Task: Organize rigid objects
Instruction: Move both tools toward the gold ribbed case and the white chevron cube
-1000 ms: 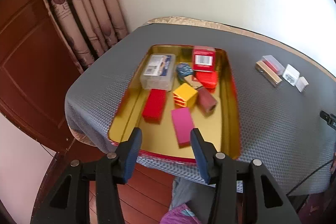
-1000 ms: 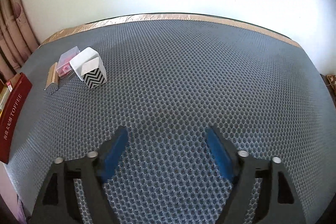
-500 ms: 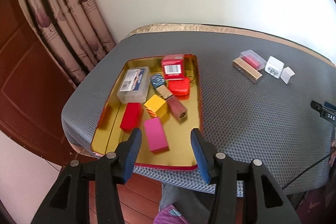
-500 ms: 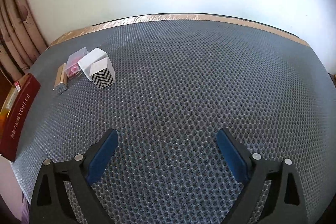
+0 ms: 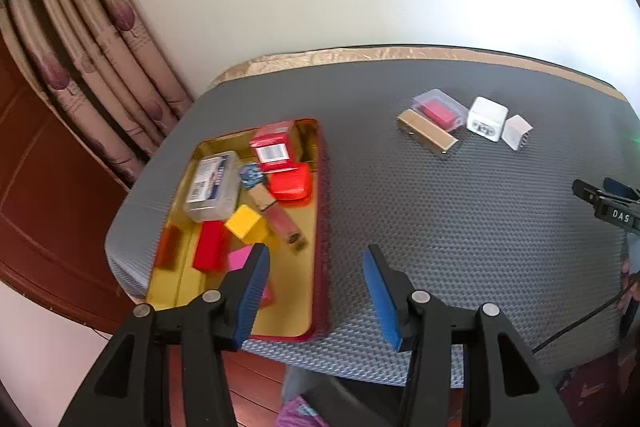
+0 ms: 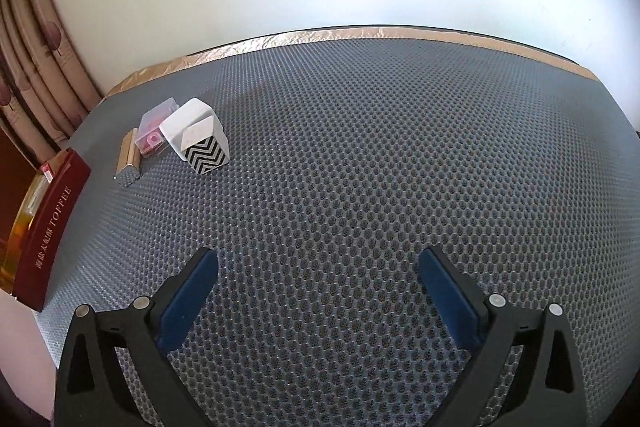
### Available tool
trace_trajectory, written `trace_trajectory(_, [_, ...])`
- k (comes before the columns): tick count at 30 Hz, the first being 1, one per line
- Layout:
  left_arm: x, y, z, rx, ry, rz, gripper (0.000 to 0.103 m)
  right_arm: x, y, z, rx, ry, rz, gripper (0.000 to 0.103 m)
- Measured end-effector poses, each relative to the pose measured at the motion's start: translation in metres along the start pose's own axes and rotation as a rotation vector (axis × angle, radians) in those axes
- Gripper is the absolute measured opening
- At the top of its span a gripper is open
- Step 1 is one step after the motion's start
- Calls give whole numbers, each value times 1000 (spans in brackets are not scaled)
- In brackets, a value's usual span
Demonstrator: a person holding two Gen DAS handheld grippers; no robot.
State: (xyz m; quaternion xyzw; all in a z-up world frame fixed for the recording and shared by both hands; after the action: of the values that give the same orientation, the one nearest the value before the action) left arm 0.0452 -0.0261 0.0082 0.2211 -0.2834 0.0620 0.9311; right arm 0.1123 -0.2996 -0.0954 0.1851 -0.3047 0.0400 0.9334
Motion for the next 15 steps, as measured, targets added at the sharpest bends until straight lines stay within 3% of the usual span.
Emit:
trace_trajectory(3, [8, -14, -5, -54, 35, -1, 52, -1, -2, 3, 12, -3, -5, 102])
trace_trajectory(8, [33, -40, -28, -202, 158, 42, 53, -2, -3, 4, 28, -3, -5, 103])
trace_trajectory(15, [73, -76, -70, -286, 244, 81, 53, -2, -8, 10, 74, -16, -29, 103])
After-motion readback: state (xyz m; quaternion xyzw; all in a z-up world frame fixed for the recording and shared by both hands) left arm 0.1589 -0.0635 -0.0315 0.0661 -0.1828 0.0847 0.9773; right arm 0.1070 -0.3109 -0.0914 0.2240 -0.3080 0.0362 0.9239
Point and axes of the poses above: each gripper's, at about its wrist camera, not at the fingertips, and z roughly against the way its jaws point, y to its left, x to its top, the point moved 5 cm from there along -z, roughly the way its jaws point, and after that the axes turned 9 degrees about x, right-handed, at the moved point
